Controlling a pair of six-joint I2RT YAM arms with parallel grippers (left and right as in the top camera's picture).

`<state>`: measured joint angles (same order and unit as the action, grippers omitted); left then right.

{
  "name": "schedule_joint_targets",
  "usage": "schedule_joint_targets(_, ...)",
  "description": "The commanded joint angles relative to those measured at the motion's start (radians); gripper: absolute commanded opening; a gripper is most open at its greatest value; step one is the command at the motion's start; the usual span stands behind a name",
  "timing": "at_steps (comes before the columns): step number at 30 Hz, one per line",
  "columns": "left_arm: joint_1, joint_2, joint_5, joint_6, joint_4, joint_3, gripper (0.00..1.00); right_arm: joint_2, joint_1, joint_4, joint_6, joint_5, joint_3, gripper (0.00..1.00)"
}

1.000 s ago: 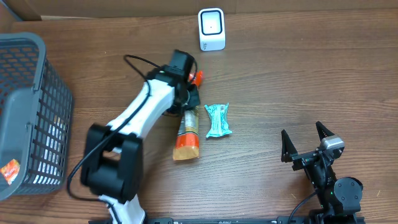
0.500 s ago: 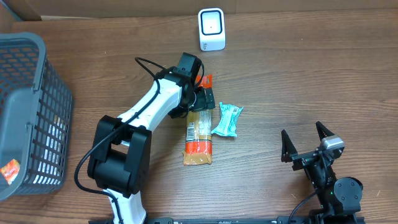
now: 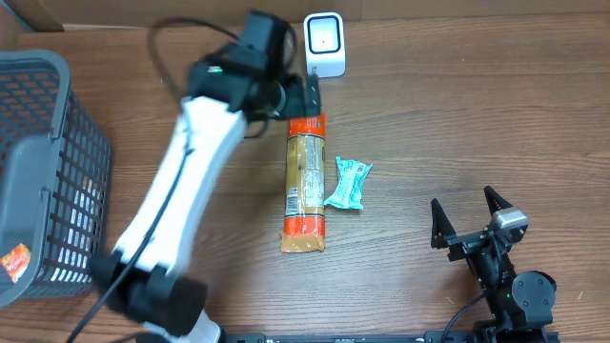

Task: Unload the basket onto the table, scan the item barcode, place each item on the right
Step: 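Lift the pasta package out and place it left of the green pack, then reach the left gripper into the basket and grasp the white tube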

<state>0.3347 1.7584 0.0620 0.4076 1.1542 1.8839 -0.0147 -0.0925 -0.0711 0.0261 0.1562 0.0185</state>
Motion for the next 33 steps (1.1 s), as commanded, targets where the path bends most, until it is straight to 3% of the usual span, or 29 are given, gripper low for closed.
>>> schedule_joint_targets(1, -0.070, -0.106, -0.045, -0.106, 0.050, 0.097, 1.00, 0.012, -0.005, 0.004, 0.000, -0.006, -0.011, 1.00)
schedule_joint_targets(10, -0.525, -0.238, -0.016, -0.116, 0.182, 0.142, 1.00, 0.012, -0.005, 0.004, 0.000, -0.006, -0.011, 1.00)
schedule_joint_targets(18, -0.904, -0.241, 0.143, -0.090, 0.134, 0.141, 1.00, 0.012, -0.005, 0.004, 0.000, -0.006, -0.011, 1.00)
schedule_joint_targets(24, -1.056, -0.240, 0.180, -0.025, 0.087, 0.140, 1.00, 0.012, -0.005, 0.004, 0.000, -0.006, -0.011, 1.00)
schedule_joint_targets(33, -1.143, -0.205, 0.128, 0.018, 0.099, 0.013, 1.00, 0.012, -0.005, 0.004, 0.000, -0.006, -0.011, 1.00)
